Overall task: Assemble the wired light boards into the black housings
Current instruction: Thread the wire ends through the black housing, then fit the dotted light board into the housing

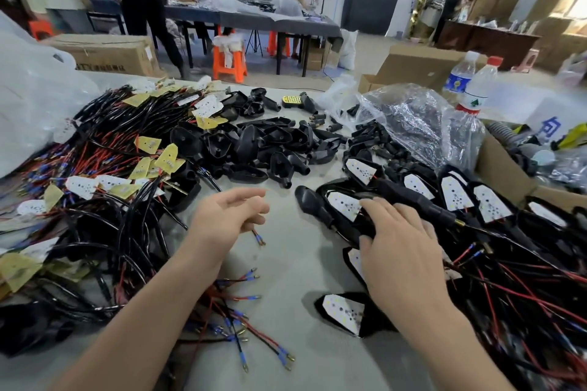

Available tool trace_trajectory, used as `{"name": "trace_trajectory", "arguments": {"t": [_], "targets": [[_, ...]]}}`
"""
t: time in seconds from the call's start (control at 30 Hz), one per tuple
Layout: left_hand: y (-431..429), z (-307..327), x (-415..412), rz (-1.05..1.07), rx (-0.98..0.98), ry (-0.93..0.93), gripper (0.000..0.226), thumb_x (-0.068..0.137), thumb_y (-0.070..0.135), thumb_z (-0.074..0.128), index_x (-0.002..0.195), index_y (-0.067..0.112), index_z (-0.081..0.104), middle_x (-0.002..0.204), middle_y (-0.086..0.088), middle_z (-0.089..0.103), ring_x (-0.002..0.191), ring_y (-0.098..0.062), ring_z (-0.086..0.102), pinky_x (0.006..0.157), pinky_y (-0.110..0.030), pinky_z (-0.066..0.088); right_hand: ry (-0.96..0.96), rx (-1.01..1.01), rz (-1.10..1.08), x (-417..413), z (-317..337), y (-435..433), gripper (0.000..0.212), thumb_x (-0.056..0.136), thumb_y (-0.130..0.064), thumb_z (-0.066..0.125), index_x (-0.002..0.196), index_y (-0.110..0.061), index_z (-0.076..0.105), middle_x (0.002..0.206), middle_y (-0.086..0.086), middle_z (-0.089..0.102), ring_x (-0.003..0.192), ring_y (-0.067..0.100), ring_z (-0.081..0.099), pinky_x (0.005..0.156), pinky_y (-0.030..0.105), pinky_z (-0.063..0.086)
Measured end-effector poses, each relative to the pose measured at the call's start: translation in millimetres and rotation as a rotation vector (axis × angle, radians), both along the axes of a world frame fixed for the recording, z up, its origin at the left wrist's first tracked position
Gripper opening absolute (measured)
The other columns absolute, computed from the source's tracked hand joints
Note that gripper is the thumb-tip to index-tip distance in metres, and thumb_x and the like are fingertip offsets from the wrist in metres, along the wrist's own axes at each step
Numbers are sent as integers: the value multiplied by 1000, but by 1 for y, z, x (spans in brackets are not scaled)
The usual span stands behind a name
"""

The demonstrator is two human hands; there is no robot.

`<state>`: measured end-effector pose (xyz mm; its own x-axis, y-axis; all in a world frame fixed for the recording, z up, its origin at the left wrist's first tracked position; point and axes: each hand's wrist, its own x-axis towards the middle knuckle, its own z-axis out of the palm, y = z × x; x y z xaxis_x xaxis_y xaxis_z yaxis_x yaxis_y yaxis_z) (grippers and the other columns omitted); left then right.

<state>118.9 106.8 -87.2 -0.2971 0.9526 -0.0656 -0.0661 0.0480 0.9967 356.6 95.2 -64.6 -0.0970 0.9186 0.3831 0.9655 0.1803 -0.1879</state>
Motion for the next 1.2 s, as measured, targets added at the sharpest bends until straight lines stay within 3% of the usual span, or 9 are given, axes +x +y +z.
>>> {"name": "trace_trajectory", "arguments": {"t": [0.17,0.27,0.43,0.57,0.77,0.93,1.03,1.1,1.2], "targets": [[1,1,-15,209,57,226,17,92,15,73,88,31,78,79,7,78,74,-7,72,77,-28,53,69,120,99,-23,-2,-5,49,67,-5,76,113,-22,68,120,-6,68,114,23,54,97,42,43],[-4,3,-31,354,54,668,16,90,25,72,98,36,78,78,21,74,63,0,65,64,-20,47,155,70,268,-53,0,-1,48,69,-2,70,112,-22,70,118,-7,69,115,22,55,98,38,43],[-1,2,-68,578,-92,1062,51,85,15,69,135,19,62,126,-9,66,116,-35,54,99,-49,45,208,-272,392,-114,-13,26,34,89,-15,60,121,-27,61,111,4,68,106,27,62,88,38,50],[-1,-3,-79,525,-245,1129,58,86,14,69,142,24,55,135,-10,61,120,-36,52,97,-49,43,184,-326,381,-151,-30,52,28,99,-30,53,122,-15,60,114,9,67,110,31,61,86,38,48],[-1,-4,-72,495,36,1123,53,84,2,70,136,13,61,132,-11,62,124,-32,51,104,-46,43,133,-385,329,-172,-30,75,14,96,-27,58,101,-16,66,98,7,69,94,31,67,76,35,53],[5,-8,-67,373,-142,1015,46,90,25,70,136,21,63,134,-3,64,123,-27,55,100,-43,45,914,-293,292,-139,-3,77,16,90,-26,61,76,-26,70,58,-15,60,54,2,52,55,26,44],[4,-7,-65,380,-36,824,25,92,36,68,117,34,73,112,11,73,106,-14,64,88,-31,49,1216,-124,329,-118,-2,56,18,87,-19,64,71,-26,68,52,-16,51,48,0,41,50,17,35],[6,-3,-59,274,52,497,14,94,42,64,98,39,76,92,12,76,85,-2,66,76,-25,48,1137,-253,406,-111,-7,39,20,85,-12,66,67,-22,66,52,-14,51,49,2,41,49,18,35],[10,-1,-50,100,23,106,20,102,24,60,113,25,77,88,-4,79,70,-8,65,71,-29,50,846,-541,571,-106,-11,25,17,78,-9,66,63,-17,66,53,-10,53,50,4,45,51,23,39]]}}
